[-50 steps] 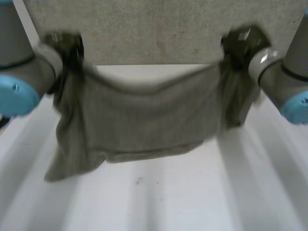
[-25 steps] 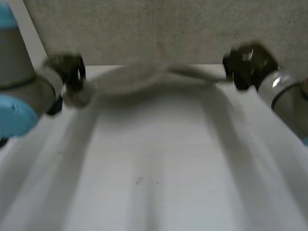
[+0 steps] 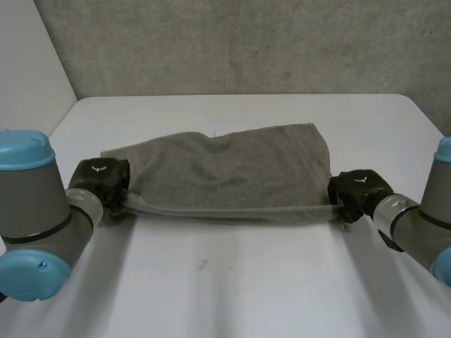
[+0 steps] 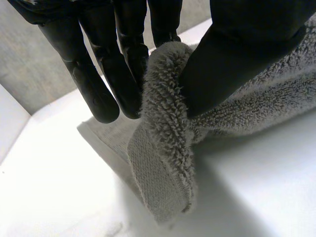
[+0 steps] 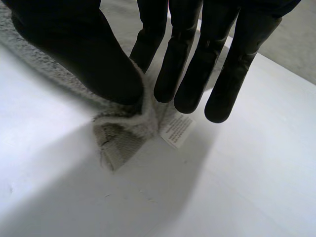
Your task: Fold the towel.
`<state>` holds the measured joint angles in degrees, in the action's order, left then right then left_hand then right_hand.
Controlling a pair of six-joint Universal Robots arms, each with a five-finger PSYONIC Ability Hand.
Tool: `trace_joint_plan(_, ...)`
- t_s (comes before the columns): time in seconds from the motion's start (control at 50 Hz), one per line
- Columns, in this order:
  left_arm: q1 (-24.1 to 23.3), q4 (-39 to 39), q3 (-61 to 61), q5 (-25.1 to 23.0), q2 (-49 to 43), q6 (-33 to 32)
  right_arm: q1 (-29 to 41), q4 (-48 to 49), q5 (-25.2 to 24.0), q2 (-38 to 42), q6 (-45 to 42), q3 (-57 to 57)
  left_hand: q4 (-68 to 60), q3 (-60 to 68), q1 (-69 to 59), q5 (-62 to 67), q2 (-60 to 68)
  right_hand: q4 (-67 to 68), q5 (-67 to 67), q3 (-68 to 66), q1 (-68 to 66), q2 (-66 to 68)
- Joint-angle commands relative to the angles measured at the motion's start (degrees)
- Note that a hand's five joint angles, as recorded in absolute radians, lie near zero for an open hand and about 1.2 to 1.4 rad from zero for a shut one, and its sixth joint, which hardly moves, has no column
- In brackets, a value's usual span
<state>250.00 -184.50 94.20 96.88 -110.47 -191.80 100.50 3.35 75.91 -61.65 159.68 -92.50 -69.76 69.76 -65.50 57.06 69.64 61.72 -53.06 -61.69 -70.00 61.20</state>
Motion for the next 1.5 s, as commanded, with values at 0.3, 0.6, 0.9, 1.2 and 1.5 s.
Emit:
trace_joint_plan(0.3, 5.3, 0.2, -2.3, 0.6, 2.3, 3.4, -4.1, 0.6, -0.1, -0.6, 20.7, -3.0, -10.2, 10.2, -14.5, 12.9, 10.4, -26.1, 27.4, 26.0, 34.4, -25.5)
trace_joint_plan(0.6, 5.5, 0.4, -1.7, 0.4, 3.4, 3.5, 0.0, 3.3, -0.2, -1.9, 19.8, -4.7, -10.2, 10.2, -14.5, 12.9, 10.4, -25.9, 27.2, 25.9, 34.2, -25.4)
trace_joint_plan(0.9, 5.4, 0.4, -1.3, 0.2, 3.1, 3.5, 1.9, 4.6, 0.5, 0.5, 3.2, -5.1, -10.2, 10.2, -14.5, 12.9, 10.4, -30.4, 31.8, 30.4, 38.7, -29.9)
trace_joint_plan(1.2, 5.3, 0.3, -1.0, 0.2, 2.6, 3.5, 2.0, 8.0, 0.6, 2.8, 2.8, -3.4, -10.2, 10.2, -14.5, 12.9, 10.4, -22.2, 23.5, 22.2, 30.5, -21.7)
trace_joint_plan(1.5, 5.3, 0.2, -1.0, 0.1, 2.6, 3.5, 3.0, 8.1, 0.7, 6.2, 2.8, 1.6, -10.2, 10.2, -14.5, 12.9, 10.4, -18.2, 19.5, 18.1, 26.4, -17.6)
